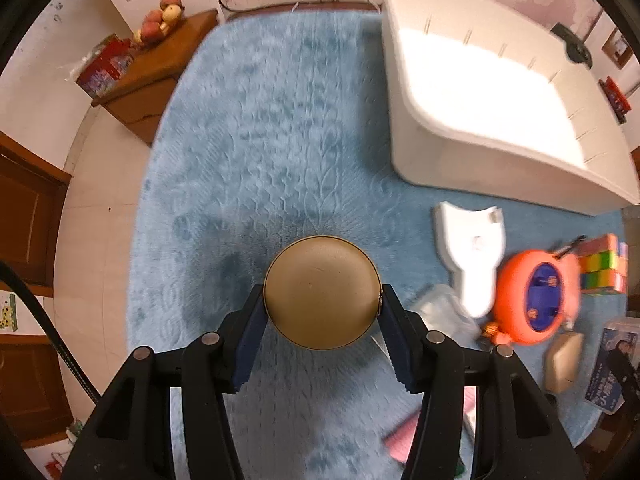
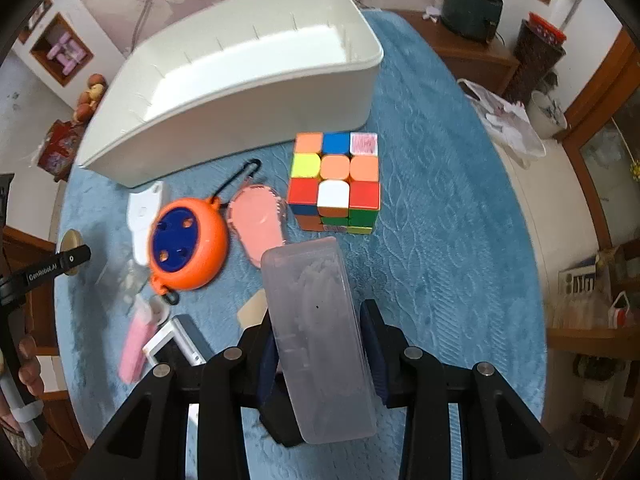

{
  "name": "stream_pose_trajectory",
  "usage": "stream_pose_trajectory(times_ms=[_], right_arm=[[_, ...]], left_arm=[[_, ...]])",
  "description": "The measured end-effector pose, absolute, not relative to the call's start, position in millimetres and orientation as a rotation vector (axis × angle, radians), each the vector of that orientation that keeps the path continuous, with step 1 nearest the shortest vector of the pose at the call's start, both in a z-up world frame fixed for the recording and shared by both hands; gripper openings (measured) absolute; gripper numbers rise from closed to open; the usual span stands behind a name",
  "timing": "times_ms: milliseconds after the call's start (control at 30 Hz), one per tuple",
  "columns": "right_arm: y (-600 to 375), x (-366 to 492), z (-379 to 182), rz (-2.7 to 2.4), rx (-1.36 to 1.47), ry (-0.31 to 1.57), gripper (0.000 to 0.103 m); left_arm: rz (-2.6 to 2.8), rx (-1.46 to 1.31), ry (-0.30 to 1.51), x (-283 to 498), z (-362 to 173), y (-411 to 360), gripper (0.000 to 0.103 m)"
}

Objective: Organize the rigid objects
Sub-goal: 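Carry both items into the white bin and open both tools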

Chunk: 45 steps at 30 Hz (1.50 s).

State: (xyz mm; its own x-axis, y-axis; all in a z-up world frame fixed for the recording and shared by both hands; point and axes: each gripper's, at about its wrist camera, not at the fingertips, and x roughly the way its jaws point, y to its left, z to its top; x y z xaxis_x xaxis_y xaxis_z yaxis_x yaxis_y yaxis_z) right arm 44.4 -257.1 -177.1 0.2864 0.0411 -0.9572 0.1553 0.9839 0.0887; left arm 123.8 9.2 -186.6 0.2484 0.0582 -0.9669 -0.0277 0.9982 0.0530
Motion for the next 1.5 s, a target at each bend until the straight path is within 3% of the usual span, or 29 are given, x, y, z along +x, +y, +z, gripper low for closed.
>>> stream_pose_trajectory(times_ms=[433,733,1000,1500], right_arm=[[-260.7,50.8,-87.2,0.069,0.112,1.103,0.038],[-251.7,113.6,-43.9,0.09,0.09,0.99,0.038],[-258.2,187.1,-48.0,0.016,0.12,0.983,0.038],[-241.5,288.2,-189.7,-0.067,0.162,1.279,0.039]], left_arm=[[-0.037,0.027,1.109,107.7,-73.3,-38.6,0.058],[-0.048,0.063,1.049,162.8,-43.9,-70.7,0.058],[-0.08,0.115,1.077,241.9,-74.3,-85.9,0.058],[-0.183,0.183,1.287,327.5,-204.2,-102.2,0.058]])
